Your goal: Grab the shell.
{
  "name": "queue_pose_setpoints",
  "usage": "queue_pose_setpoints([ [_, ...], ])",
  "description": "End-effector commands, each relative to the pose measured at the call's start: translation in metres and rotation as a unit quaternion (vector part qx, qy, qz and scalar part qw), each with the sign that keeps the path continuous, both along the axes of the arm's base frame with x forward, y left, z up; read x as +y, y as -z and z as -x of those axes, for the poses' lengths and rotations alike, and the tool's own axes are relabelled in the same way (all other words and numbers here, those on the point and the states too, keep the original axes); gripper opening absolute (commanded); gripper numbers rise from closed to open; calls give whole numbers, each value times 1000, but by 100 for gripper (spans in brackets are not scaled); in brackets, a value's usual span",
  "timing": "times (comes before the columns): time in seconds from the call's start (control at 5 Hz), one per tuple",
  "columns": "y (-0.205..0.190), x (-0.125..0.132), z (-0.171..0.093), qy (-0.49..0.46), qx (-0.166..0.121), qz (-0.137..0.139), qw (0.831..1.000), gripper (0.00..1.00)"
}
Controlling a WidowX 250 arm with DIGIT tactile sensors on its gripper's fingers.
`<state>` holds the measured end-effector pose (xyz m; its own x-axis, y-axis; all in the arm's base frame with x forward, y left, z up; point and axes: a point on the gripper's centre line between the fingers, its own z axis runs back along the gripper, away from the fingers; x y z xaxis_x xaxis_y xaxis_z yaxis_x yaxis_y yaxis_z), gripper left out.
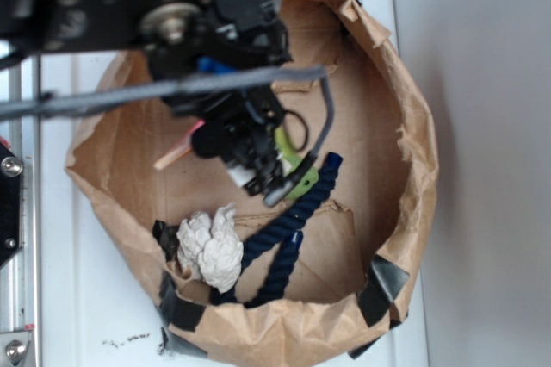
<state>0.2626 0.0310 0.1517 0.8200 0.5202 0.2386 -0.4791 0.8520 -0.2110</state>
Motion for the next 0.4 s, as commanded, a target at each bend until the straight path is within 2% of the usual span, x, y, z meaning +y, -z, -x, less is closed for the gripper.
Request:
queue_pose_setpoints([
  [0.0,-45,-9,-9,15,-25,2,1000,0],
  [0.2,-48,-6,-5,26,-56,44,997,0],
])
